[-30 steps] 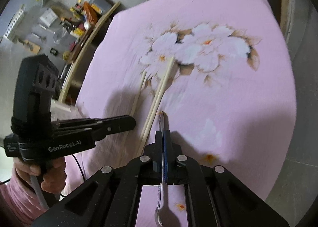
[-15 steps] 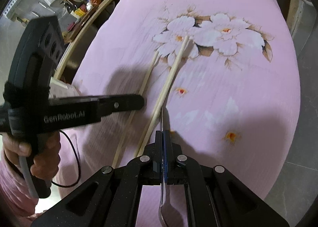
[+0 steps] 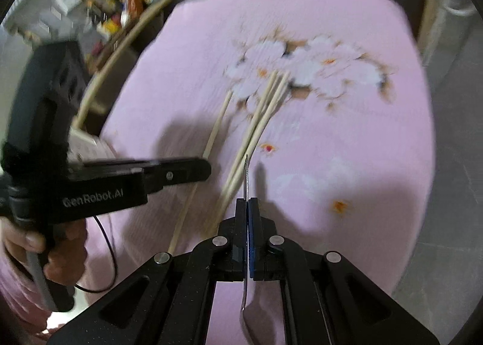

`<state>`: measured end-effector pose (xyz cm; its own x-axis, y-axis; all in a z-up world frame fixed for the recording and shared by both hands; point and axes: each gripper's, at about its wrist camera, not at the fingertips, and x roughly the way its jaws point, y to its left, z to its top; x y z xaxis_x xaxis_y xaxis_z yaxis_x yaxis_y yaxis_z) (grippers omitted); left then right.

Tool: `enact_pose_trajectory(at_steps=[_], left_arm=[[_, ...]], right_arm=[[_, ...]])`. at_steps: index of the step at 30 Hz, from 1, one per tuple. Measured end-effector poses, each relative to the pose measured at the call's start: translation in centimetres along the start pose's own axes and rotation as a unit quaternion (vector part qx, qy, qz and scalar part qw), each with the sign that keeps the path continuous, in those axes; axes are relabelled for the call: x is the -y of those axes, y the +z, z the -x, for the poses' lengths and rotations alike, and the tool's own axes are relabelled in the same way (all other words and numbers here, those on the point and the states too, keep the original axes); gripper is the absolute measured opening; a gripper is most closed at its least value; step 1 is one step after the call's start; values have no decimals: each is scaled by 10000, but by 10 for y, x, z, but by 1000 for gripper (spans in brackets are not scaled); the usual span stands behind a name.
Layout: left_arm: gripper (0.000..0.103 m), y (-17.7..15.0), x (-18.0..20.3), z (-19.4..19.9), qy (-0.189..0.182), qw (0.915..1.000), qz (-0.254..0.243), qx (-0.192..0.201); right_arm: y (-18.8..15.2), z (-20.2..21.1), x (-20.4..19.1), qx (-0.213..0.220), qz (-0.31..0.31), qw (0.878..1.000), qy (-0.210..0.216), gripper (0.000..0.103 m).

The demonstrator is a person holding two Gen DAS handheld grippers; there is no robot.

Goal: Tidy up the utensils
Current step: 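Lift a chopstick with the left tool while the right tool lifts the spoon toward the caddy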

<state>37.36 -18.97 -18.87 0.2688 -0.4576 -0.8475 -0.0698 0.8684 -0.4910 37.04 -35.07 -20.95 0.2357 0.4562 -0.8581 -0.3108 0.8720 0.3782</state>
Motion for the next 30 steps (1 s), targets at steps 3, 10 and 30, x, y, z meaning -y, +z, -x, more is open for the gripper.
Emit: enact_pose_trajectory(at_steps=[3,10,30], left_arm=[[5,-14,15,24,-195,9985,-326,390],[5,-45,39,100,-348,9854,-1001,1335],[5,-10,-64,328,-110,9290,-1087,3536]], right_arm=[[-15,36,6,729,-443,9963,100,2],[-58,112,-20,2463,-843,9655,-82,2],[-34,217,-212,3912,-64,9201,199,1]])
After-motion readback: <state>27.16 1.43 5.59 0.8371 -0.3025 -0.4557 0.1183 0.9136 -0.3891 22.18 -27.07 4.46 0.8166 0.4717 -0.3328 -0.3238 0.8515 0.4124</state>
